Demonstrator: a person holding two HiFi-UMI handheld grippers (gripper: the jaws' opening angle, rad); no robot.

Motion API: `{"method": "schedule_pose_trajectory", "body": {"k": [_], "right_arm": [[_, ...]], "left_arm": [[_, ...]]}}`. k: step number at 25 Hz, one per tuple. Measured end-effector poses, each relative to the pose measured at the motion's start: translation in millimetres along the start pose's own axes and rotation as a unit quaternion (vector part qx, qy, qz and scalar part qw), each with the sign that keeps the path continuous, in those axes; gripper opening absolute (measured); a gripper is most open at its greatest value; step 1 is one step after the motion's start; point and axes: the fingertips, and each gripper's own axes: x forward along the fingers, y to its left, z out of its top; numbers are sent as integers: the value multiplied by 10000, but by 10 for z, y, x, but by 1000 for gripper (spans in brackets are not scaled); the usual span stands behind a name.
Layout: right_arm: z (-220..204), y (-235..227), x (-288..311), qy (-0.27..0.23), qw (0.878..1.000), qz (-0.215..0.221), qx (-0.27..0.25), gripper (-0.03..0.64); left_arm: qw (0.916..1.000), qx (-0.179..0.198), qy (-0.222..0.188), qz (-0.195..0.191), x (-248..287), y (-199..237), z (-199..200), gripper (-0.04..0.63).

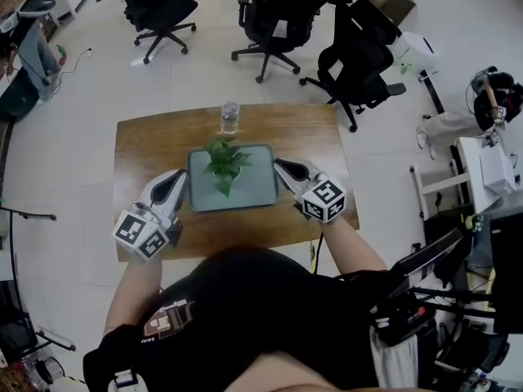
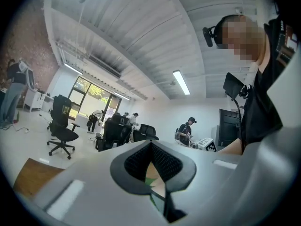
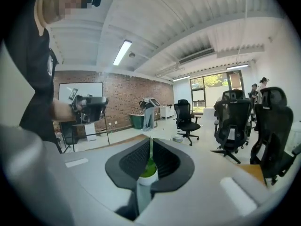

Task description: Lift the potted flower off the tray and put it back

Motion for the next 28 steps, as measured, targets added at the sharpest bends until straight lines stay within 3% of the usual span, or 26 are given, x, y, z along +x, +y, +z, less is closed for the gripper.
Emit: {"method": "schedule_pose_trajectory", "body": {"k": [6,13,21,28], "right_arm": [[853,155,-347,-642,9978,84,143,14],[1437,513,-636,-1015,9935,482,195,14],[1418,679,-698,-864,9948,534,23,12],[1289,717,-695,-744,9959,519,11,12]], "left_arm": [[9992,205,-327,-119,-139,-225,478,0],[9984,404,-404,-60,-319,-444,814,0],[9983,380,-436,69,-487,-466,880,0],[9980,393,-494,-64,-484,-540,841,0]]}}
